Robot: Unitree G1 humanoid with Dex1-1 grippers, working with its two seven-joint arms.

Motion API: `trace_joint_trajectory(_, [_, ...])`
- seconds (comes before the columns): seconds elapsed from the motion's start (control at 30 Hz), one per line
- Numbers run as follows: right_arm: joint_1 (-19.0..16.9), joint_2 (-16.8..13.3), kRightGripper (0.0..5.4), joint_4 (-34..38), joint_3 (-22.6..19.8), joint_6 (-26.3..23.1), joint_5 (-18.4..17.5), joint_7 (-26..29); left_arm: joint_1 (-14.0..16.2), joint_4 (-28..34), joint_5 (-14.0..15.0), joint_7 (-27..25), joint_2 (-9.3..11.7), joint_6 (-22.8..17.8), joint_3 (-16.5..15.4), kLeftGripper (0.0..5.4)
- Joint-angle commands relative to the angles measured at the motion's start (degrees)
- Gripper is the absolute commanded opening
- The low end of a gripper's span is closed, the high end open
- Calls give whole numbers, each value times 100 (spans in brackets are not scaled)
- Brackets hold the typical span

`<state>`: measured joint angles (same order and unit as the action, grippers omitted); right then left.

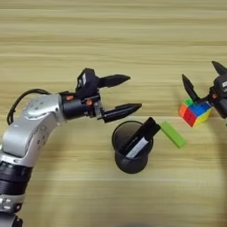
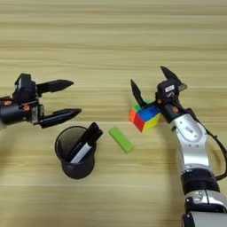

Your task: Move the objects on the table

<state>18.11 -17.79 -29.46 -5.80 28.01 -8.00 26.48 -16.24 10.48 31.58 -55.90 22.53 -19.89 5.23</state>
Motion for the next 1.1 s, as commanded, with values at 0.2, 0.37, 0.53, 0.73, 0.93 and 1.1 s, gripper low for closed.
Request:
trace_joint_trajectory(0.2, [88, 24, 540, 26, 12, 36, 38, -45, -444, -283, -234, 1133, -463, 356, -535, 538])
trace_joint_trajectory(0.37, [77, 23, 540, 49, 9, 40, 32, -43, -507, -394, -739, 1895, -675, 897, -685, 538])
trace_joint_trajectory(0.53, [71, 24, 540, 87, 9, 32, 28, -46, -407, -631, -1634, 2600, -791, 1683, -570, 538])
trace_joint_trajectory(0.73, [50, 19, 540, 158, 5, 9, 25, -53, -209, -885, -2055, 3177, -991, 2103, -622, 538])
trace_joint_trajectory(0.93, [33, 24, 540, 196, 4, -8, 16, -56, -5, -1301, -2212, 3591, -1112, 2499, -780, 538])
trace_joint_trajectory(1.1, [-14, 34, 540, 294, 5, -36, -1, -54, 70, -1600, -2364, 3996, -1194, 2770, -905, 538])
